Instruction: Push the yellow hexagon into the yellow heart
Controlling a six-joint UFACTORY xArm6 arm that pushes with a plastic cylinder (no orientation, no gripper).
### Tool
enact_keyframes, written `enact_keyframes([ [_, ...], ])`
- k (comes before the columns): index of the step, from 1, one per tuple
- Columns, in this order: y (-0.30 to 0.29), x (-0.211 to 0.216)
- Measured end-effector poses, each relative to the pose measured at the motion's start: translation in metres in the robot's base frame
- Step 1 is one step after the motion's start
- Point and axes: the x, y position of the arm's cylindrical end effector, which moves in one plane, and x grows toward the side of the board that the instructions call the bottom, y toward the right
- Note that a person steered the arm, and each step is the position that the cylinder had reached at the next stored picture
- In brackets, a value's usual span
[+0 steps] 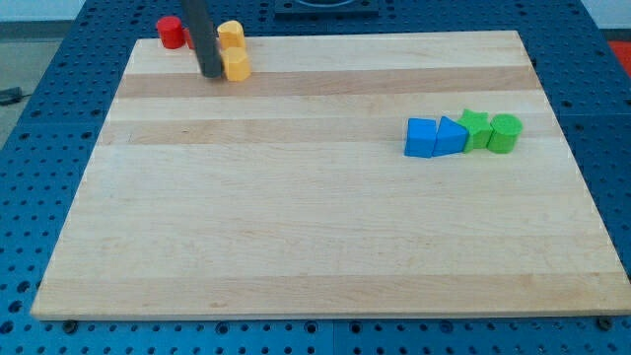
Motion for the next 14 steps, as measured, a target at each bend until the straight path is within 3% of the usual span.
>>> enact_keyframes([
  [3, 0.027, 0.026],
  [7, 0.048, -0.049],
  [8, 0.048, -0.007],
  [9, 0.088, 0.003],
  [10, 0.124, -0.018],
  [13, 0.115, -0.051],
  [14, 0.08, -0.051],
])
